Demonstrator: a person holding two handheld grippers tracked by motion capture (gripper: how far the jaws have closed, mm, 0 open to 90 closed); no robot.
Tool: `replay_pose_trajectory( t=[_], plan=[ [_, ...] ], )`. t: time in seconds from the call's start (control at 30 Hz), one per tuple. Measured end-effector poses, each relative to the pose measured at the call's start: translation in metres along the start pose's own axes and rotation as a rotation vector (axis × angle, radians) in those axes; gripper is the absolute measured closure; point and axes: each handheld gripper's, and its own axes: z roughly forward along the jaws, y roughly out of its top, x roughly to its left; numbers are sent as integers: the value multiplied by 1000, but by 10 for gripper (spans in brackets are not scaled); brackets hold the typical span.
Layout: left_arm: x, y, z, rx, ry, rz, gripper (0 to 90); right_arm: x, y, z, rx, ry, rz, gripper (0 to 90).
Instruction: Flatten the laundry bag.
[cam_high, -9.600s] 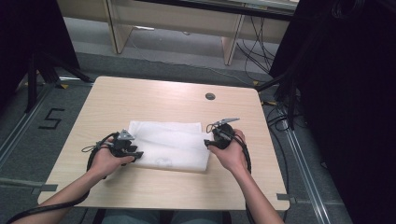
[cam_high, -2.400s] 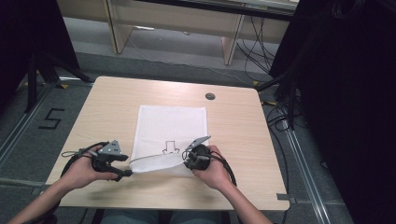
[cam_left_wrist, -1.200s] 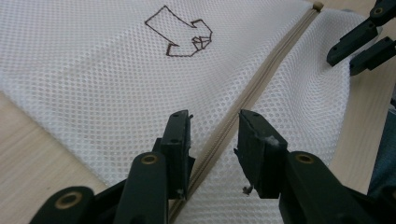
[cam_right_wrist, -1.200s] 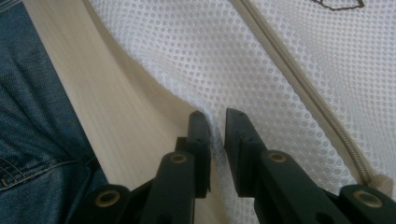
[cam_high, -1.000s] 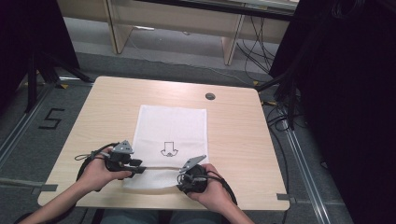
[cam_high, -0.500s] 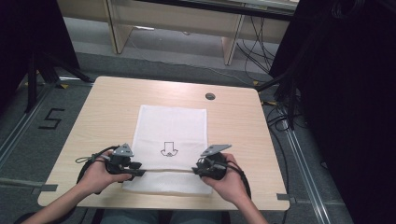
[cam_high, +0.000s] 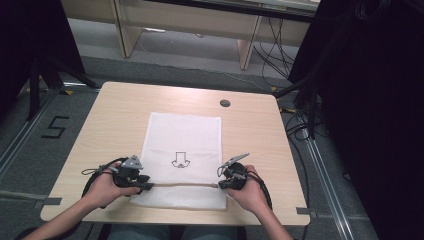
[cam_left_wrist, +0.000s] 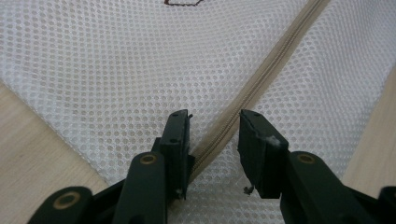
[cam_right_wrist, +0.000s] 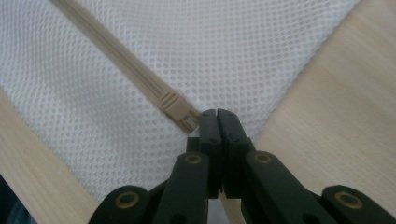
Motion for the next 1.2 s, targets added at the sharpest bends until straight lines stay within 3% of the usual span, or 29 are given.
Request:
replay_pose_trajectory(
  t=[0.03, 0.07, 0.3, 0.57, 0.6, 0.63, 0.67, 0.7, 0.77, 0.87, 0.9, 0.93, 1.0, 1.03, 1.07, 1.1, 1.17, 1.2],
  plan=[
    [-1, 0, 1, -19, 2, -23, 628, 0, 0, 3, -11, 3, -40, 900],
    [1, 0, 0, 7, 3, 6, 630, 1, -1, 3, 0, 3, -46, 900],
    [1, -1, -2, 30, 1, 6, 641, 6, -2, 6, 33, 15, -70, 897],
    [-5, -3, 0, 26, 0, -17, 659, 13, -5, 5, 49, -8, -95, 877],
    [-5, -3, -2, 39, -3, 8, 659, 12, -5, 5, 50, -11, -97, 877],
    [-6, -3, 0, 30, -4, -10, 660, 12, -4, 5, 50, -13, -98, 878],
    [-5, -2, -4, 71, -10, 43, 660, 11, -4, 5, 49, -12, -102, 878],
    [-9, -3, 0, 32, -8, -6, 662, 9, -4, 5, 51, -6, -110, 878],
    [-9, -3, -1, 42, -12, 16, 664, 8, -3, 5, 52, -20, -98, 880],
    [-11, -3, 1, 24, -20, -17, 665, 7, -3, 5, 50, -19, -82, 880],
    [-7, -2, -2, 67, -23, 32, 666, 5, -4, 5, 49, -20, -87, 880],
    [-10, -2, 0, 35, -23, -8, 666, 5, -4, 5, 47, -19, -87, 880],
    [-9, -2, 1, 25, -16, 0, 664, 7, -4, 4, 59, -23, -60, 878],
    [-9, -1, 1, 17, -15, 9, 660, 4, -4, 5, 39, -11, -94, 874],
    [-10, 0, 1, -9, -21, -6, 656, 5, -5, 4, 38, -8, -78, 860],
    [-8, 1, -1, -3, -18, 21, 649, 6, -5, 2, 52, -9, -39, 830],
    [-8, 1, -1, -38, -8, 8, 628, 3, -6, 1, -4, 14, -67, 768],
    [-6, 2, -3, -49, -3, 30, 616, 4, -7, -2, -20, 6, -52, 760]
  ],
)
